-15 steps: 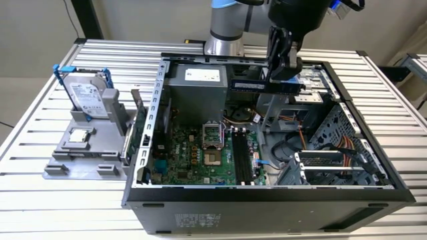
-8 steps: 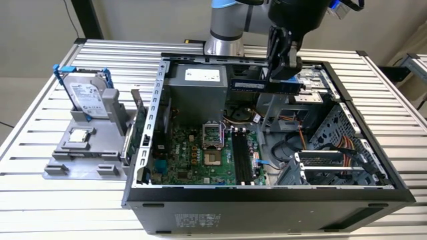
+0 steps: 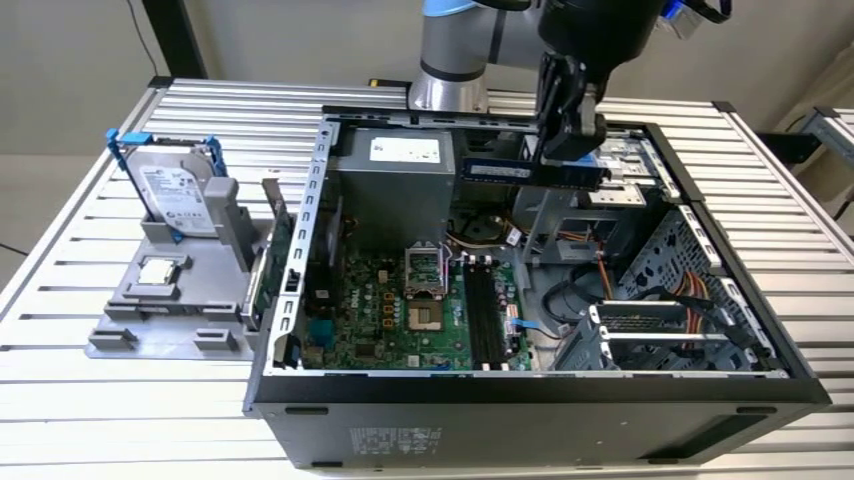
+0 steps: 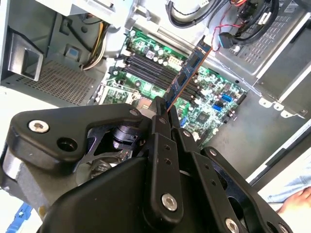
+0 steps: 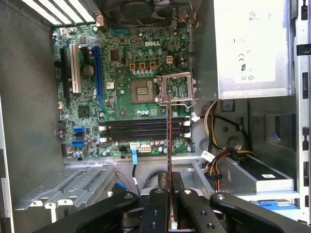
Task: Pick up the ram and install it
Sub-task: 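Insert the ram into the slot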
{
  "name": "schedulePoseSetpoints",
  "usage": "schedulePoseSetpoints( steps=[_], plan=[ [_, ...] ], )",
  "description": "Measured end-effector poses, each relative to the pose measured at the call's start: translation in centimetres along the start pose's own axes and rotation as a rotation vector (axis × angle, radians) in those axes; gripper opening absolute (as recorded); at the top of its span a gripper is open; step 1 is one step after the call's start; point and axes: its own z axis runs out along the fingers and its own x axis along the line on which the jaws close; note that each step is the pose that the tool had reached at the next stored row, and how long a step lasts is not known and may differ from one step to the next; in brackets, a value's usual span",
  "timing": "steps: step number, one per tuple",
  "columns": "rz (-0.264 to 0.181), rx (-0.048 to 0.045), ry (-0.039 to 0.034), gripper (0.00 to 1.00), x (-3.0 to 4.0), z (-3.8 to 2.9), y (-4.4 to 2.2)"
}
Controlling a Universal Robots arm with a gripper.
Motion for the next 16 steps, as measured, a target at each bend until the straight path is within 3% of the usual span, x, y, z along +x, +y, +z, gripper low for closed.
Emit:
schedulePoseSetpoints(
  steps=[7,16],
  plan=[
    [0.001,-0.0052,0.0006,0.0,0.11,0.0,-0.17],
    [0.001,-0.0053,0.0005,0.0,0.12,0.0,-0.23]
  ],
)
